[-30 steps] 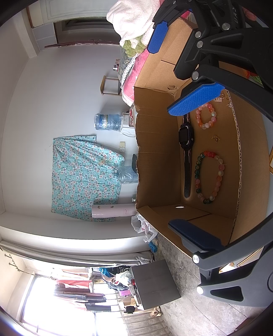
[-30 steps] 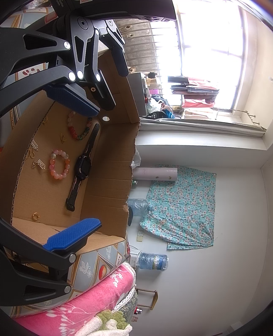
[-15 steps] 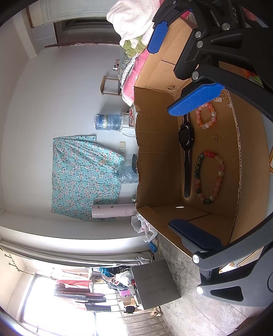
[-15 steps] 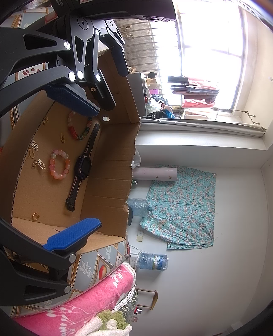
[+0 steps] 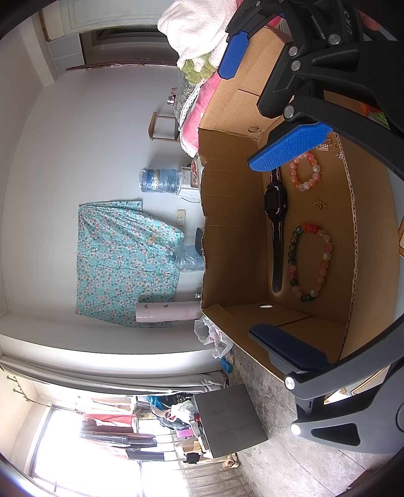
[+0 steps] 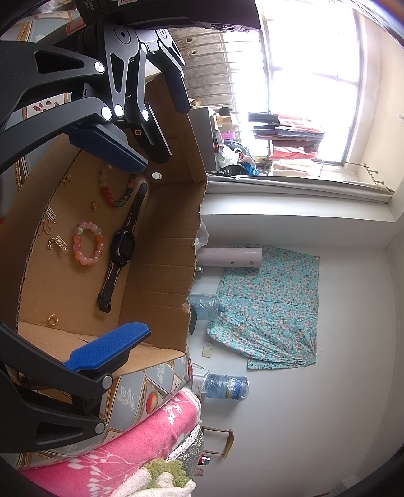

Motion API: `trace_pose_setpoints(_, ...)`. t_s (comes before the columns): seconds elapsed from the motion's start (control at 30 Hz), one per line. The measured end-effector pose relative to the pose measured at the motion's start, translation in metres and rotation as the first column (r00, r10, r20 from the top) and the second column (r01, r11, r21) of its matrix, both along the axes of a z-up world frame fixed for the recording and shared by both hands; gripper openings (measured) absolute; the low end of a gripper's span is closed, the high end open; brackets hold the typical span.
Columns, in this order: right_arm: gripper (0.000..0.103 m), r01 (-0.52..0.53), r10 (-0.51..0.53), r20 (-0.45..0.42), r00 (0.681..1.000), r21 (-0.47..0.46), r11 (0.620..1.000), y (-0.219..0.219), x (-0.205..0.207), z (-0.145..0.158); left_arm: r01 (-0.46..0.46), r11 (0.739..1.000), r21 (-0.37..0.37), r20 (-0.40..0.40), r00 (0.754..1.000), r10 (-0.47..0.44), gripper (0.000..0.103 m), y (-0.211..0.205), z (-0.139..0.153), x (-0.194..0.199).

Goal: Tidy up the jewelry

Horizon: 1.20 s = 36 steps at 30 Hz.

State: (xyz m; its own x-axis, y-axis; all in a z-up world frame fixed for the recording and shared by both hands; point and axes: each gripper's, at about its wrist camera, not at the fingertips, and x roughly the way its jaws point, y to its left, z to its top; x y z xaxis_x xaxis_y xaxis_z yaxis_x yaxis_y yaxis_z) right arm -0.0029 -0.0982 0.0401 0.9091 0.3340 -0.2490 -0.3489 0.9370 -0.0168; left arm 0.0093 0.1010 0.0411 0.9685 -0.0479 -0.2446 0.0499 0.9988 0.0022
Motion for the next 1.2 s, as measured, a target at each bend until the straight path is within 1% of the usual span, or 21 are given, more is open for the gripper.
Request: trace_pose_setpoints(1.2,0.095,0.000,0.000,0.000,1.000,0.000,1.000,0.0009,-0.0008,0.0002,0.000,1.000,0.000,0.000,1.000,0.000,0.095,-0.0004,-0.0004,-0.0008)
